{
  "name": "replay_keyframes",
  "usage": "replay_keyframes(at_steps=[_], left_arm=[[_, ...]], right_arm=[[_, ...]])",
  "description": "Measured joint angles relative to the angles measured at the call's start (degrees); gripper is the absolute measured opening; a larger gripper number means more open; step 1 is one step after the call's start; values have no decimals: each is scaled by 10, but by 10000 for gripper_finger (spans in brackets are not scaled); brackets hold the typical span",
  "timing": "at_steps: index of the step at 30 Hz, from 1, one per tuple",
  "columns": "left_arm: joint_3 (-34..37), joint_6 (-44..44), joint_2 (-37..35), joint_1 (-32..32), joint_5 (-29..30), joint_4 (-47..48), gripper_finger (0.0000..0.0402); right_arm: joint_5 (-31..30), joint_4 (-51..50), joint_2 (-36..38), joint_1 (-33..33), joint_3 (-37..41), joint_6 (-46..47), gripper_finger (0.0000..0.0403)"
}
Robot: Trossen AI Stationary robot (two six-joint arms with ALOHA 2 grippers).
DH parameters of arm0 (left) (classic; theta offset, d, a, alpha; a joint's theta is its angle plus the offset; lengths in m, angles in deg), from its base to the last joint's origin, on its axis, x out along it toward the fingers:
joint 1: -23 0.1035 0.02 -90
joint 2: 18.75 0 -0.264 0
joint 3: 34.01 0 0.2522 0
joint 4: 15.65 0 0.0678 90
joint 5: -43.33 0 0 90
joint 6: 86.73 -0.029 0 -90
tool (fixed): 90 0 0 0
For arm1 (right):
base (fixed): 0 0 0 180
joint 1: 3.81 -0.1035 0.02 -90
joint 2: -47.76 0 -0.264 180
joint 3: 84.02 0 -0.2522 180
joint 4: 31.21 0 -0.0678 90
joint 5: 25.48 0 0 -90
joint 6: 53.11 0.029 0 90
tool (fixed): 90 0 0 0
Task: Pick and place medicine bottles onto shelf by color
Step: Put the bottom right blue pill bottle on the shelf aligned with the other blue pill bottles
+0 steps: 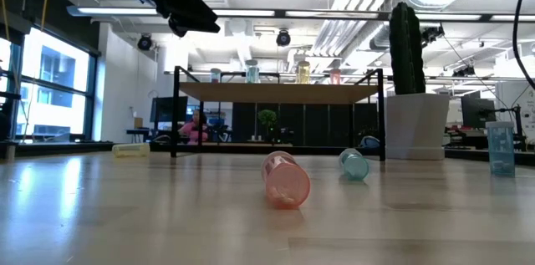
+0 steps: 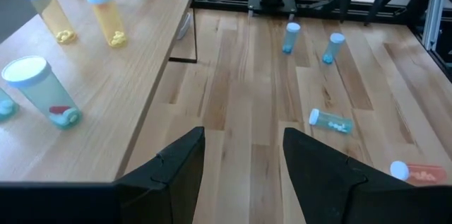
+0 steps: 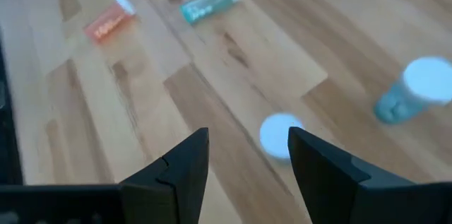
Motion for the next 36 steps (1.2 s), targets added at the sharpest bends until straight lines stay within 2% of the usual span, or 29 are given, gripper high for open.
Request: replay_keyframes(at_steps=[9, 26, 36], left_arm=[[0, 25, 0, 0, 0, -6, 182], [0, 30, 0, 0, 0, -37, 182], [0, 30, 0, 0, 0, -37, 182]], right_arm=[[-14, 7, -20, -37, 6, 1, 185], [0, 42, -221, -45, 6, 131, 185], [-58, 76, -278, -33, 5, 131, 185]])
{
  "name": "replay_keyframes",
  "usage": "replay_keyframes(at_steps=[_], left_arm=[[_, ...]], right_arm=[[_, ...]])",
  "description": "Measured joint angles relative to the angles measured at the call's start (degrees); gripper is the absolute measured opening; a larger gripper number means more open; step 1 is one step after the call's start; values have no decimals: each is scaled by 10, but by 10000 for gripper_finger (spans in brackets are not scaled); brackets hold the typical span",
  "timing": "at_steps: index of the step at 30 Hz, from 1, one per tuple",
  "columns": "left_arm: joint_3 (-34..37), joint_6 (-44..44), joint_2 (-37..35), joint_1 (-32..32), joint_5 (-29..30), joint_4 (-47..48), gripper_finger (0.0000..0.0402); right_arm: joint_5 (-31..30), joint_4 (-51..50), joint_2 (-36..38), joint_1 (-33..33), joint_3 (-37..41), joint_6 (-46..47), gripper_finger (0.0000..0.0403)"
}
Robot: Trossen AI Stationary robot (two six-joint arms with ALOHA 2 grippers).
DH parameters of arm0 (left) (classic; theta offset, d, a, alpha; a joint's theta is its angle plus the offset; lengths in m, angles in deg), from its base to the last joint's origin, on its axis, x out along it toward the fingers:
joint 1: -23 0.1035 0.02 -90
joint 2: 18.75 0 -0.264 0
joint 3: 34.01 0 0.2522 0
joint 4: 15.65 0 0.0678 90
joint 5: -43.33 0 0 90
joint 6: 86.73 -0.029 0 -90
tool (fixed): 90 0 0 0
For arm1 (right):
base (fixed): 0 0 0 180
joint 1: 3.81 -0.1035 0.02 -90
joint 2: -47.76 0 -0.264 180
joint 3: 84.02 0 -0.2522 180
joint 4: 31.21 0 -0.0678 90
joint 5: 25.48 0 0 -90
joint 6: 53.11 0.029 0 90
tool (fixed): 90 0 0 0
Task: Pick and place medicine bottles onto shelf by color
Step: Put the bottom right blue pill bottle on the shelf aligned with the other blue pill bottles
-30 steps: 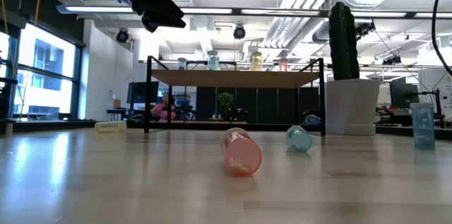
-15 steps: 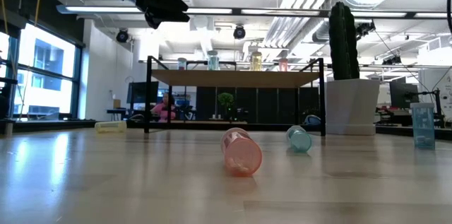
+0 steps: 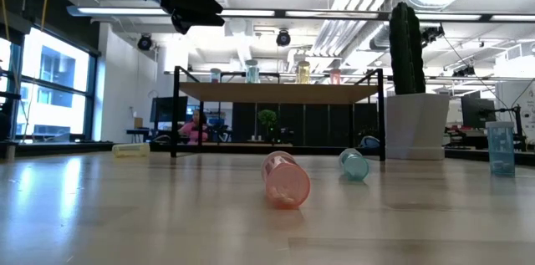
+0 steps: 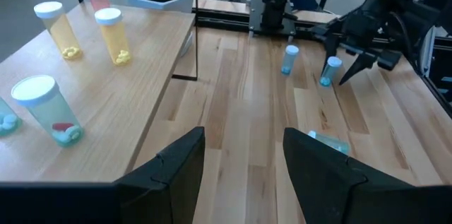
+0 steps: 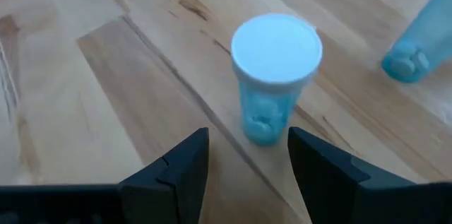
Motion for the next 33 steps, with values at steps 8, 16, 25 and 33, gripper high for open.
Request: replay_keyframes(at_steps=[8, 16, 25, 33], left_arm=[[0, 0, 0, 0, 0, 0, 182], [0, 0, 0, 0, 0, 1, 182], [0, 0, 0, 0, 0, 2, 182], [0, 8, 0, 0, -1, 9, 182]], right_arm=[[-22, 0, -23, 24, 0, -5, 185], [-21, 0, -29, 35, 0, -5, 170], [-21, 1, -29, 34, 0, -5, 92], [-16, 1, -29, 53, -31, 0, 89]])
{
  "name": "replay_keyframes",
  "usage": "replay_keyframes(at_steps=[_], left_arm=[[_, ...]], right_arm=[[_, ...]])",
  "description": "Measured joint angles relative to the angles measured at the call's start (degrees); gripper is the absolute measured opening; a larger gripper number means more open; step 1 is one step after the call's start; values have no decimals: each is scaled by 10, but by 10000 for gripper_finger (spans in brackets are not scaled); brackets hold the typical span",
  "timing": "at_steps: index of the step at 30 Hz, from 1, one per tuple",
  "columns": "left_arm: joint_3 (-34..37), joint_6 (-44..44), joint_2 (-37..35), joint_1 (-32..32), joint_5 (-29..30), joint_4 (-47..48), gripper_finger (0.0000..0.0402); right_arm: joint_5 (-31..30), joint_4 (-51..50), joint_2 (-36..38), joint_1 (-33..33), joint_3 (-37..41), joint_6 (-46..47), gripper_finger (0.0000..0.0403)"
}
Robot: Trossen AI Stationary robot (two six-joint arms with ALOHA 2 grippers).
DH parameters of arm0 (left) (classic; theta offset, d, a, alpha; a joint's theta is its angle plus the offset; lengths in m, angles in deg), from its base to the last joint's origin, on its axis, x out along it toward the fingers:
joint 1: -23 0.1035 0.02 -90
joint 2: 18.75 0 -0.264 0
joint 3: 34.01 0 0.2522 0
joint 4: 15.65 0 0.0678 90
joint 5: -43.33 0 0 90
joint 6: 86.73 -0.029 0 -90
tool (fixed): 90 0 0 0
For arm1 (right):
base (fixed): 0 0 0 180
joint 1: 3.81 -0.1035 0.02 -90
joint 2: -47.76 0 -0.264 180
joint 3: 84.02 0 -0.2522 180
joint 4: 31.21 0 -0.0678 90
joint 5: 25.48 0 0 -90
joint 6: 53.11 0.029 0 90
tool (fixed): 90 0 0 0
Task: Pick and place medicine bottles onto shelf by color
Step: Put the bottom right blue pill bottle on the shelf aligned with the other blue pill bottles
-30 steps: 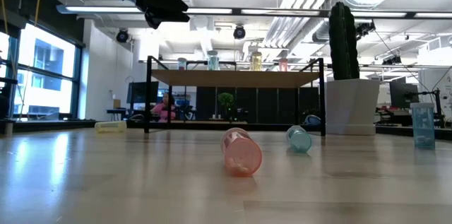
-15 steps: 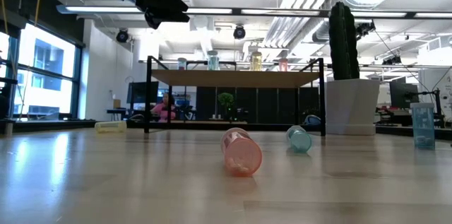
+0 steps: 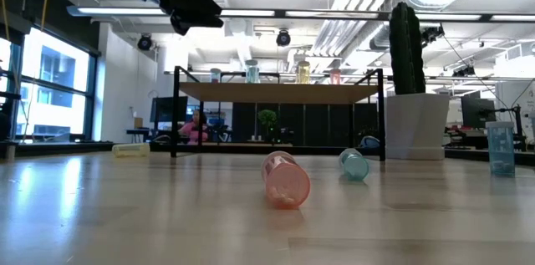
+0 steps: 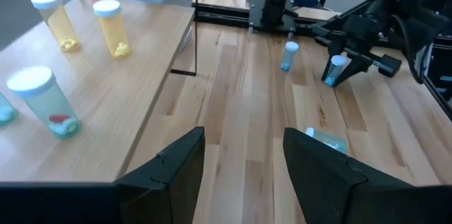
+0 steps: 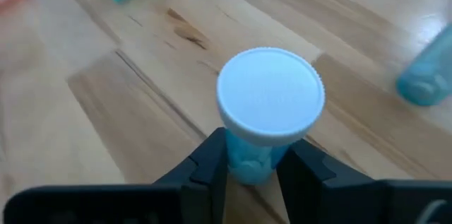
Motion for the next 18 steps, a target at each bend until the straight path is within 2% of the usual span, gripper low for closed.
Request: replay_keyframes(at_steps=[10, 14, 18], left_arm=[[0, -28, 0, 0, -1, 71, 182], [0, -28, 0, 0, -1, 98, 182], [0, -40, 0, 0, -1, 108, 182]], right_arm=[[-4, -5, 0, 84, -84, -55, 90], [12, -5, 0, 125, -127, -121, 90], [25, -5, 0, 167, -178, -226, 90]])
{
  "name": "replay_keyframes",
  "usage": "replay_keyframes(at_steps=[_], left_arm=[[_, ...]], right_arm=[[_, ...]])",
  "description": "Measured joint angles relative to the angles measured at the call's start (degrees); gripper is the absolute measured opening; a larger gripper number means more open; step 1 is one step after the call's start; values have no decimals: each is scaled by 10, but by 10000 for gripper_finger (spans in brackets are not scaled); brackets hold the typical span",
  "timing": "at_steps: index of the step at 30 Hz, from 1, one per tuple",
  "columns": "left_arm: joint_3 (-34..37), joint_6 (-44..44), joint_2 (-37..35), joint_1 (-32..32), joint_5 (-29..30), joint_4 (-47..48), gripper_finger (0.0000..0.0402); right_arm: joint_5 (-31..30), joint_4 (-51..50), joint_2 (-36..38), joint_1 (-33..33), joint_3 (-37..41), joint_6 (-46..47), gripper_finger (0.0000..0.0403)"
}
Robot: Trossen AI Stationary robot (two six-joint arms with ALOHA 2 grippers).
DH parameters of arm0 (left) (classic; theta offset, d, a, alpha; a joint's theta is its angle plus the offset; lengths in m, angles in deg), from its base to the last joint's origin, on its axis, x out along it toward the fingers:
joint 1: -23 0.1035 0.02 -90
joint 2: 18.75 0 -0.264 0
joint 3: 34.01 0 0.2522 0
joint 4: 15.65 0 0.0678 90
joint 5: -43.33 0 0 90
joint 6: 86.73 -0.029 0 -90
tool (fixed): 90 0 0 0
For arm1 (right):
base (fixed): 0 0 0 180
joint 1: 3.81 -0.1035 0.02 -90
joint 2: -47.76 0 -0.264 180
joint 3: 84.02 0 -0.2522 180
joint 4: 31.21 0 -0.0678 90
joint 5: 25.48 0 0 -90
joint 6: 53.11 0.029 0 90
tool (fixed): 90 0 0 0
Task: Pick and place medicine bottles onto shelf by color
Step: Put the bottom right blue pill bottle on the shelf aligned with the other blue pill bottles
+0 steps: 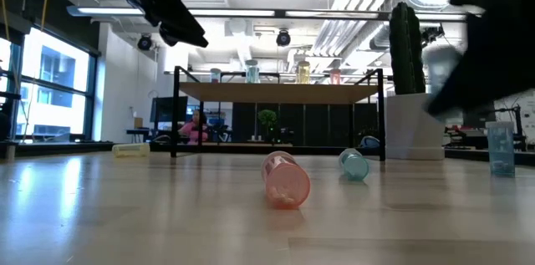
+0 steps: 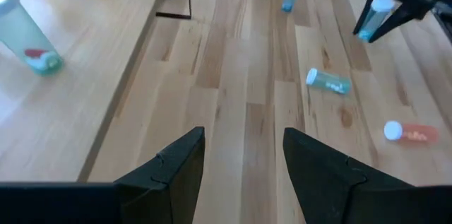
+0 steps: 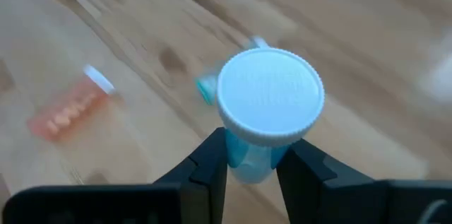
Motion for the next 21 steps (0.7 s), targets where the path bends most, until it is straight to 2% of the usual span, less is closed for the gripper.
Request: replay_keyframes(at_steps=[3, 11, 21], left_arm=[[0, -26, 0, 0, 0, 8, 182], [0, -85, 0, 0, 0, 25, 182], [0, -89, 0, 0, -1, 25, 182]], right_arm=[[10, -1, 0, 34, -39, -89, 90], [117, -7, 0, 133, -118, -311, 90], [194, -5, 0, 230, -176, -505, 90]])
